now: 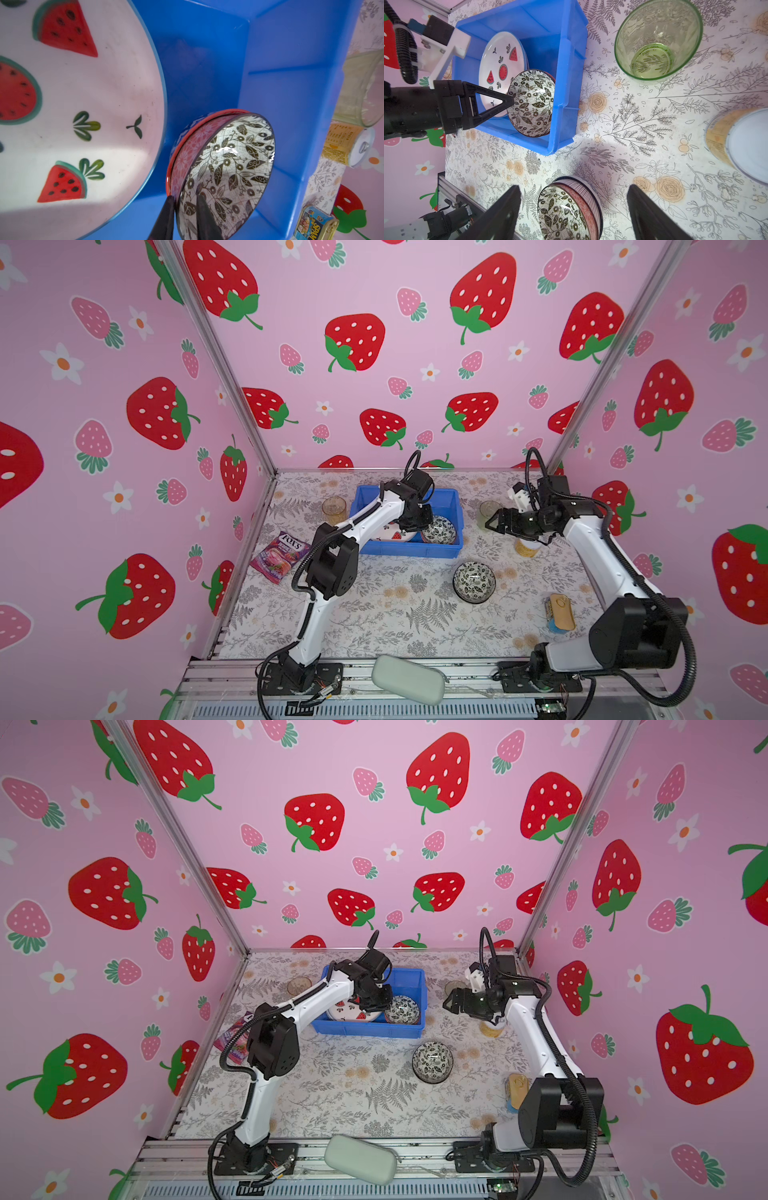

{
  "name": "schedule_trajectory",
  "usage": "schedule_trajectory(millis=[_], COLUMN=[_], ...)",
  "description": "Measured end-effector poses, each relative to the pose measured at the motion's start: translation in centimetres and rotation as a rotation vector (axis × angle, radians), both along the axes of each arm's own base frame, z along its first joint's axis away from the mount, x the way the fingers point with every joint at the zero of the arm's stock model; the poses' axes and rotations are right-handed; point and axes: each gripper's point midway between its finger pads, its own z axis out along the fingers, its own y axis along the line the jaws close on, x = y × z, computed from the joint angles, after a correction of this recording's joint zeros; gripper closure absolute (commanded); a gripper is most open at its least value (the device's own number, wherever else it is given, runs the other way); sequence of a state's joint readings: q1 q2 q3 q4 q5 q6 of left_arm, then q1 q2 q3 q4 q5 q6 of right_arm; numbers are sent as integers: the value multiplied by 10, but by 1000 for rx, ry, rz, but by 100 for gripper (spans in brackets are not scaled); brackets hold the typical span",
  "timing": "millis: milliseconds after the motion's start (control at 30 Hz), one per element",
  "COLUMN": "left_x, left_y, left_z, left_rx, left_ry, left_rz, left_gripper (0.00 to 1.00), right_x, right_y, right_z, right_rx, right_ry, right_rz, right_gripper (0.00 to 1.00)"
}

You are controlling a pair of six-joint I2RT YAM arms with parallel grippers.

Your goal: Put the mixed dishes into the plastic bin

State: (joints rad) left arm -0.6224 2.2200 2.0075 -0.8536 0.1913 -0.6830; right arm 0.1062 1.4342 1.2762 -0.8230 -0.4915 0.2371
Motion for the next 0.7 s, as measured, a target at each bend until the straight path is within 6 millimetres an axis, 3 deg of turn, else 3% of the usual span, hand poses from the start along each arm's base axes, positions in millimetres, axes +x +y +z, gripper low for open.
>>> schedule_trajectory(millis=[167, 433, 700], left_x=[0, 2, 4], left_y=[-1, -2, -5], left_z=[1, 4, 13], left_rx=[-6, -13, -36], left_ry=[-2, -11, -34], left_rz=[0, -1, -3], left_gripper=[68, 66, 65], right_x=[0, -2, -32], right_y=[0, 0, -6], right_z=[0, -3, -37], right_rx=[0, -2, -27], right_ry=[0, 6, 99], right_rz=[0, 3, -6], right_gripper=[17, 16, 17])
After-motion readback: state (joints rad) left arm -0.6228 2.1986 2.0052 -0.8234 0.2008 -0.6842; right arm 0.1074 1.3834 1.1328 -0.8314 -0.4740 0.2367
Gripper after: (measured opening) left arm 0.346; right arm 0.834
